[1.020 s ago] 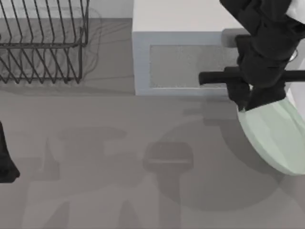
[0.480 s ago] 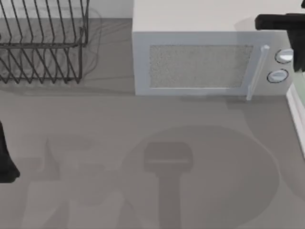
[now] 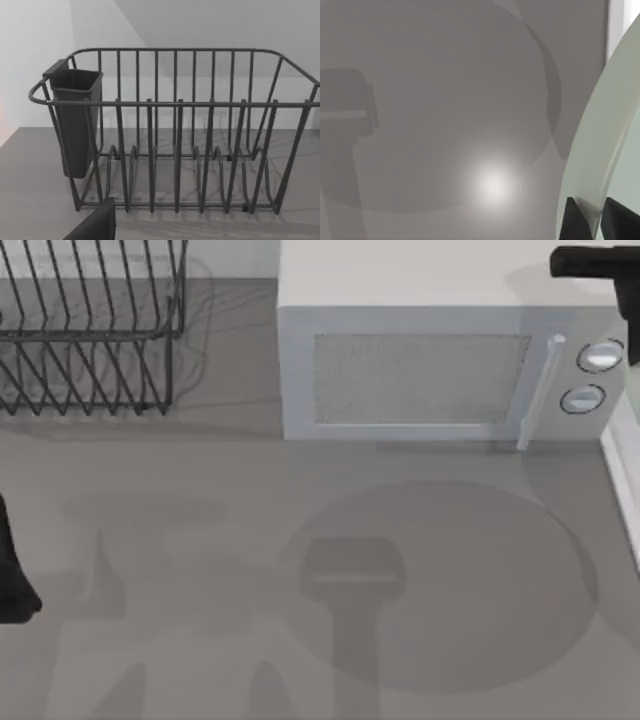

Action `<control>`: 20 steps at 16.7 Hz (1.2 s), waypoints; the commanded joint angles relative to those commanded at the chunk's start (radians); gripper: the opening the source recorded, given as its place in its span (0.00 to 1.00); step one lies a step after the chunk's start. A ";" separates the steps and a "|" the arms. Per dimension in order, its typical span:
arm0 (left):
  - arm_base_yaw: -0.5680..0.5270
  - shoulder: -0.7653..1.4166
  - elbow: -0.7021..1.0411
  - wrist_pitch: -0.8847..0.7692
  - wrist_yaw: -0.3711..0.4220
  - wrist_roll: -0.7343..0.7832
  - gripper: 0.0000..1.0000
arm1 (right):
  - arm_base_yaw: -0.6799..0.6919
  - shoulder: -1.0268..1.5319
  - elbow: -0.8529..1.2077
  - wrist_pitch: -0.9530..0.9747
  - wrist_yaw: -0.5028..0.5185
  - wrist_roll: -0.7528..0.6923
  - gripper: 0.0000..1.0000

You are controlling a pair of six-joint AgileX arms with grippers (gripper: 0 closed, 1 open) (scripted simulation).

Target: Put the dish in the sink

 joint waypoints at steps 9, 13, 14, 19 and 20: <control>0.000 0.000 0.000 0.000 0.000 0.000 1.00 | -0.326 0.603 0.605 -0.019 0.032 -0.250 0.00; 0.000 0.000 0.000 0.000 0.000 0.000 1.00 | -0.379 0.802 0.772 -0.067 -0.008 -0.398 0.00; 0.000 0.000 0.000 0.000 0.000 0.000 1.00 | -0.385 0.825 0.793 -0.076 -0.015 -0.420 0.00; 0.000 0.000 0.000 0.000 0.000 0.000 1.00 | -0.388 0.840 0.807 -0.082 -0.021 -0.434 0.00; 0.000 0.000 0.000 0.000 0.000 0.000 1.00 | -0.388 0.840 0.807 -0.082 -0.021 -0.434 0.08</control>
